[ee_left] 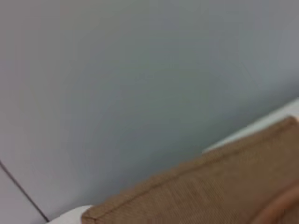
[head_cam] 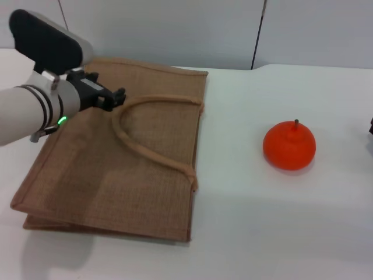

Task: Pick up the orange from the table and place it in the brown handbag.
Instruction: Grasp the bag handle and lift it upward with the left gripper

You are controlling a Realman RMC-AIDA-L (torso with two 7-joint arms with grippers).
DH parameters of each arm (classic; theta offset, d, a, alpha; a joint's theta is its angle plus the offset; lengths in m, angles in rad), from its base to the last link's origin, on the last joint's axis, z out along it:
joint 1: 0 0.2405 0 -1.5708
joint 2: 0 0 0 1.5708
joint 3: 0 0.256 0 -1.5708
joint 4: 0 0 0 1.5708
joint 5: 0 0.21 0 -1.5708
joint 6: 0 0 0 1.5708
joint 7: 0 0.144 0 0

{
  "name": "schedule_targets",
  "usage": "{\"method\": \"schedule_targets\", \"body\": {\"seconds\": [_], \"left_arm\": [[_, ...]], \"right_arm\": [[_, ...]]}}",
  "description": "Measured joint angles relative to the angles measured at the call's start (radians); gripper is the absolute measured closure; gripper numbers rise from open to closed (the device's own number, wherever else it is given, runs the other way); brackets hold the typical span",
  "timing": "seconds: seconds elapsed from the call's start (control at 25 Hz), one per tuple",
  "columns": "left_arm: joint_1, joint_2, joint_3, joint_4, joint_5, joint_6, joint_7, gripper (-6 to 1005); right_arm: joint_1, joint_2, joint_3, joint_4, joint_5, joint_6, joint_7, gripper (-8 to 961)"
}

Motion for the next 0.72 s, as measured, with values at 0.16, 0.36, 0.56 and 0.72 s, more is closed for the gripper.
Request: {"method": "schedule_targets", "body": {"seconds": [0.16, 0.36, 0.56, 0.72], "left_arm": [[-0.004, 0.0, -0.001, 0.007, -0.001, -0.039, 0.092, 311], [-0.013, 0.0, 0.002, 0.01, -0.004, -0.082, 0.173, 310], [-0.016, -0.001, -0.002, 0.001, -0.018, -0.078, 0.185, 311], [-0.018, -0.001, -0.005, -0.002, -0.054, -0.064, 0.185, 311]], "right_arm": [[0.003, 0.0, 0.0, -0.001, 0.0, -0.008, 0.0, 74], [0.006, 0.0, 0.0, 0.0, -0.001, -0.034, 0.0, 74], [0.007, 0.003, 0.0, 0.0, -0.007, -0.033, 0.0, 75], [0.007, 0.004, 0.0, 0.0, -0.012, -0.036, 0.0, 75]]}}
